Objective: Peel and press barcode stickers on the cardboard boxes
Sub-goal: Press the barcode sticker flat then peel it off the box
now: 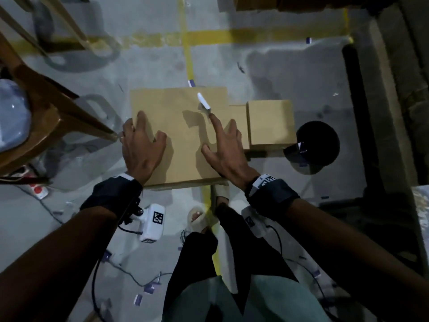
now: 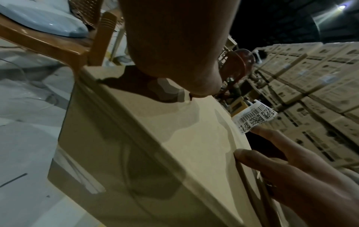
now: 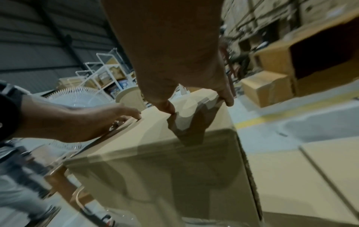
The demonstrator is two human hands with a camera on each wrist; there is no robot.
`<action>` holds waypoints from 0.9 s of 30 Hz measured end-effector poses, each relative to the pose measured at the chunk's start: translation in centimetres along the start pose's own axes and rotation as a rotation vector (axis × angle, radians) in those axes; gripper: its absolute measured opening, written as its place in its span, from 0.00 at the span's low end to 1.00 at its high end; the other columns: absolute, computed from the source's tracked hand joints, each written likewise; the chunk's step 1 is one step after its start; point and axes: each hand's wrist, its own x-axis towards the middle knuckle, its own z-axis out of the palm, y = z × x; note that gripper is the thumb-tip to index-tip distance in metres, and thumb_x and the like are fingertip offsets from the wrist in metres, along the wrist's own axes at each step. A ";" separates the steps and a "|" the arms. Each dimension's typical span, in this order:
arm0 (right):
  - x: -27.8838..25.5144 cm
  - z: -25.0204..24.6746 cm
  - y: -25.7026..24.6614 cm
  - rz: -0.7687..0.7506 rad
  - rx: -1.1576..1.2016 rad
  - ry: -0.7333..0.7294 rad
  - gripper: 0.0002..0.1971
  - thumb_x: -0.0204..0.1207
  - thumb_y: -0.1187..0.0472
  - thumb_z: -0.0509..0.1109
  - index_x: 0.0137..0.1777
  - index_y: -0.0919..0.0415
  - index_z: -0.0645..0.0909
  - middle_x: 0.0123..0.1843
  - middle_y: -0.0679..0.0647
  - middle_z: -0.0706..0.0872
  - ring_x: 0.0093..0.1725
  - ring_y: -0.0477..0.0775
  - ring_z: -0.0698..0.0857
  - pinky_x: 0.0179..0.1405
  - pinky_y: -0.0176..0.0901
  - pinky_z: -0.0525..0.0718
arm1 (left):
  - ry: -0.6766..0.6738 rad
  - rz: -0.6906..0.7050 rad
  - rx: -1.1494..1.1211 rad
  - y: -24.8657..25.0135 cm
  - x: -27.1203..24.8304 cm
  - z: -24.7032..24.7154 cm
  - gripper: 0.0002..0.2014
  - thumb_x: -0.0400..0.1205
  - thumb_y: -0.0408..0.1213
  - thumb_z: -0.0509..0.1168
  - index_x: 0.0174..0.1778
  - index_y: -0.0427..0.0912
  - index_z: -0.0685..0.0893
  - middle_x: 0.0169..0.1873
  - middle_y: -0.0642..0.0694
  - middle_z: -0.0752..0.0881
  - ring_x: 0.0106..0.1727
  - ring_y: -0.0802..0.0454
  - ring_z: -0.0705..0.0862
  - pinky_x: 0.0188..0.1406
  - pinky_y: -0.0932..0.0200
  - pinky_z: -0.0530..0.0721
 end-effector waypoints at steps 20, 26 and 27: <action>17.3 21.4 6.7 -0.058 0.039 -0.220 0.55 0.69 0.45 0.79 0.89 0.49 0.47 0.78 0.76 0.61 0.73 0.77 0.71 0.74 0.64 0.76 | 0.021 -0.128 -0.016 -17.0 15.1 13.4 0.38 0.81 0.43 0.71 0.86 0.42 0.64 0.79 0.30 0.66 0.80 0.35 0.67 0.79 0.47 0.67; 21.6 24.4 10.6 -0.038 0.023 -0.240 0.56 0.65 0.40 0.77 0.88 0.45 0.47 0.80 0.77 0.59 0.76 0.80 0.70 0.71 0.71 0.78 | -0.019 -0.078 -0.012 -19.1 19.2 18.9 0.39 0.81 0.42 0.74 0.86 0.40 0.65 0.81 0.30 0.64 0.82 0.36 0.65 0.81 0.50 0.66; 22.2 24.7 11.3 -0.032 0.019 -0.238 0.56 0.65 0.40 0.77 0.88 0.46 0.48 0.79 0.77 0.59 0.76 0.80 0.69 0.72 0.71 0.77 | -0.026 -0.068 -0.007 -19.3 19.8 19.8 0.40 0.80 0.41 0.75 0.86 0.39 0.65 0.81 0.30 0.65 0.82 0.36 0.66 0.80 0.50 0.66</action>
